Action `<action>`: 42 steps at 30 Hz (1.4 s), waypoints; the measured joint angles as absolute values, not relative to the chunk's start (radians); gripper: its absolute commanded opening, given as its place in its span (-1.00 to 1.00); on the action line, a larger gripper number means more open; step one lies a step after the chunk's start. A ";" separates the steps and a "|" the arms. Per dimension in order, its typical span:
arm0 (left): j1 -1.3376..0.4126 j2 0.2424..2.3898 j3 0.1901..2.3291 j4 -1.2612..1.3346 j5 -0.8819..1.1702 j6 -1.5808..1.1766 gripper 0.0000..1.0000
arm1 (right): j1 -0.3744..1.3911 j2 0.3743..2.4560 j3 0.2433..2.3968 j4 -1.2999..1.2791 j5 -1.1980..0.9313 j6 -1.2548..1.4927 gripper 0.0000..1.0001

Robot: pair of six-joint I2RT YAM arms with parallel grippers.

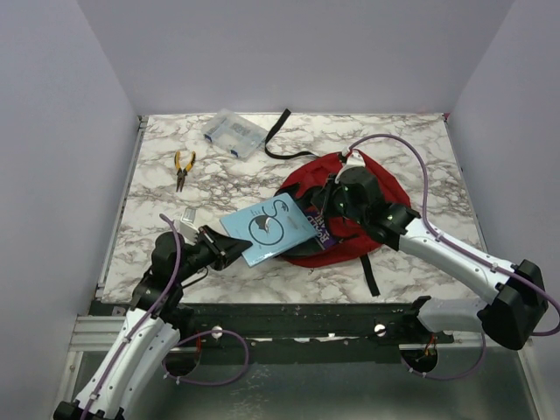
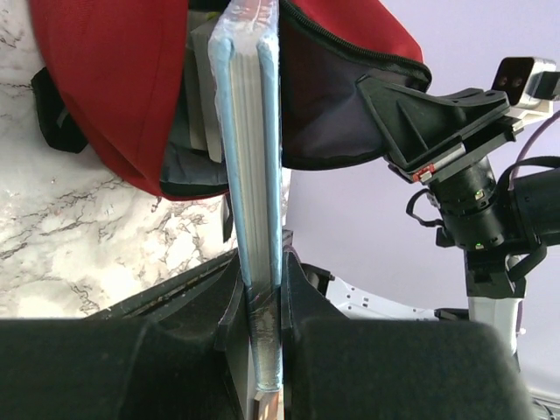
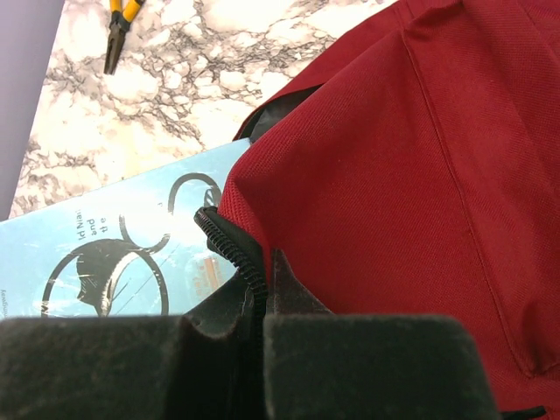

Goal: Pack the student bag
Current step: Place the book in the student bag.

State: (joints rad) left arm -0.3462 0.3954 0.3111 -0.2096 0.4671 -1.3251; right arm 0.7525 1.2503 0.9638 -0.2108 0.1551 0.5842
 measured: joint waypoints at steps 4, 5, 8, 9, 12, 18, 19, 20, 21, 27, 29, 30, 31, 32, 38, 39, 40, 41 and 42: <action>-0.344 0.415 0.312 -0.206 0.481 -1.340 -1.00 | 0.751 1.245 0.964 -0.210 0.163 0.584 -0.99; -0.342 0.436 0.312 -0.207 0.493 -1.344 -1.00 | 0.751 1.245 0.964 -0.210 0.163 0.585 -0.99; -0.342 0.469 0.312 -0.227 0.511 -1.349 -1.00 | 0.751 1.245 0.964 -0.208 0.163 0.588 -0.99; -0.342 0.465 0.312 -0.232 0.514 -1.351 -1.00 | 0.751 1.246 0.964 -0.207 0.163 0.590 -0.99; -0.342 0.453 0.312 -0.226 0.524 -1.359 -1.00 | 0.751 1.247 0.964 -0.202 0.162 0.596 -0.99; -0.342 0.507 0.312 -0.149 0.562 -1.387 -1.00 | 0.751 1.250 0.964 -0.202 0.159 0.603 -0.99; -0.342 0.527 0.312 -0.132 0.567 -1.390 -1.00 | 0.751 1.250 0.964 -0.202 0.156 0.603 -0.99; -0.342 0.542 0.312 -0.118 0.571 -1.392 -1.00 | 0.751 1.250 0.964 -0.202 0.154 0.603 -0.99; -0.343 0.565 0.312 -0.100 0.573 -1.394 -1.00 | 0.751 1.250 0.964 -0.201 0.150 0.604 -0.99; -0.383 0.714 0.319 0.032 0.573 -1.415 -1.00 | 0.750 1.252 0.964 -0.199 0.131 0.610 -0.99; -0.424 0.768 0.325 0.081 0.558 -1.418 -1.00 | 0.749 1.254 0.964 -0.194 0.119 0.610 -0.99; -0.439 0.782 0.329 0.094 0.549 -1.419 -1.00 | 0.747 1.254 0.964 -0.191 0.113 0.610 -0.99; -0.463 0.805 0.335 0.118 0.535 -1.417 -1.00 | 0.746 1.255 0.963 -0.188 0.109 0.610 -0.99; -0.485 0.826 0.343 0.138 0.517 -1.416 -1.00 | 0.745 1.256 0.963 -0.187 0.104 0.610 -0.99; -0.614 0.945 0.410 0.234 0.326 -1.365 -1.00 | 0.742 1.256 0.947 -0.179 0.067 0.609 -0.97; -0.626 0.968 0.419 0.251 0.294 -1.358 -1.00 | 0.742 1.256 0.944 -0.179 0.061 0.609 -0.97; -0.635 1.000 0.430 0.272 0.267 -1.354 -1.00 | 0.742 1.256 0.941 -0.179 0.057 0.609 -0.97; -0.638 1.019 0.435 0.286 0.255 -1.352 -1.00 | 0.742 1.256 0.939 -0.180 0.054 0.609 -0.97; -0.642 1.045 0.442 0.304 0.242 -1.348 -1.00 | 0.741 1.256 0.939 -0.181 0.054 0.607 -0.97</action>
